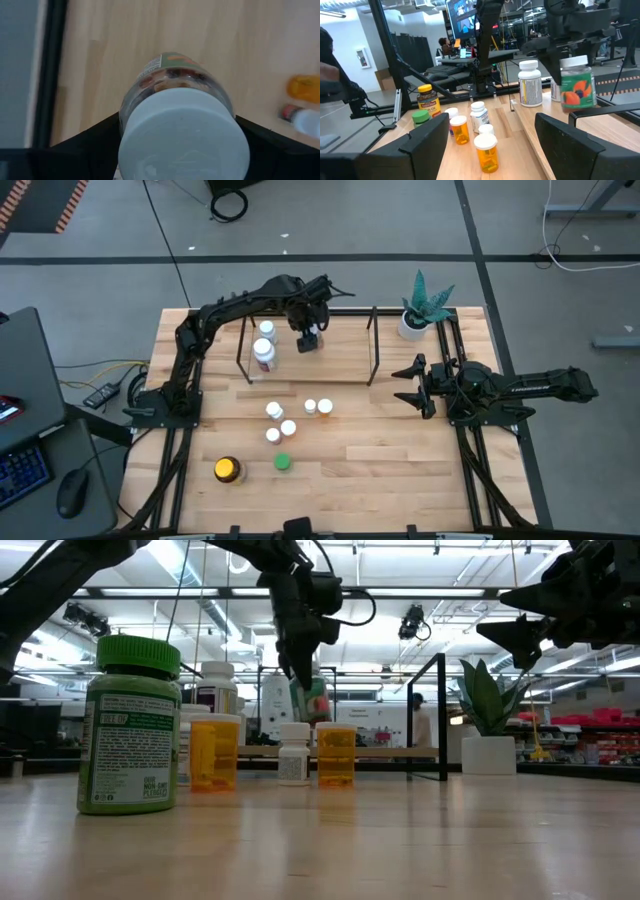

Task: Pick and place medicine bottles onto shelf by color
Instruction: Put the green bottle on the shelf

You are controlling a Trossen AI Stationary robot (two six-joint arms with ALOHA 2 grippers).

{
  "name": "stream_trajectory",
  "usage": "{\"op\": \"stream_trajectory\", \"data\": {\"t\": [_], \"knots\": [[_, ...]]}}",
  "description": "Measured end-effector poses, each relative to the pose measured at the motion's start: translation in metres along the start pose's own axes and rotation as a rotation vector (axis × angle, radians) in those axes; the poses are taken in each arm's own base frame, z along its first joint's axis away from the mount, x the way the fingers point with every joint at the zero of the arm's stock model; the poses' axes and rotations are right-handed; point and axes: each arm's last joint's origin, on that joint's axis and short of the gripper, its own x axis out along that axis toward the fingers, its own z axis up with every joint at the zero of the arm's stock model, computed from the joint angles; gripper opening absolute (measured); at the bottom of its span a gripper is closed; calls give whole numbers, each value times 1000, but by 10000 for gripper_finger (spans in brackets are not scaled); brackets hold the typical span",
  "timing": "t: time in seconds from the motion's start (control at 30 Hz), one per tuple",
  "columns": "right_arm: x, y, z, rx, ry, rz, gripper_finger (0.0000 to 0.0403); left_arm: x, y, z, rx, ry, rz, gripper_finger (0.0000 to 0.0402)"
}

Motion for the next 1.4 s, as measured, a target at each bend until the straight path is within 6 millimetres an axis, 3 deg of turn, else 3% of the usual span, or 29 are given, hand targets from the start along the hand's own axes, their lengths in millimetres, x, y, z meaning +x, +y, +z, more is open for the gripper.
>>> {"op": "stream_trajectory", "data": {"t": [0.27, 0.47, 0.8, 1.0, 1.2, 1.4], "knots": [[0, 0, 0, 0, 0, 0, 303, 3, 17, -13, -103, 98, 25, 309], [0, 0, 0, 0, 0, 0, 303, 10, 18, -18, -125, 181, 16, 310], [0, 0, 0, 0, 0, 0, 303, 13, 14, -17, -108, 197, 55, 369], [0, 0, 0, 0, 0, 0, 303, 12, 13, -18, -93, 216, 68, 379], [0, 0, 0, 0, 0, 0, 303, -12, 10, -15, -66, 167, 124, 380], [0, 0, 0, 0, 0, 0, 303, -39, 8, 0, -53, 9, 162, 380]]}}
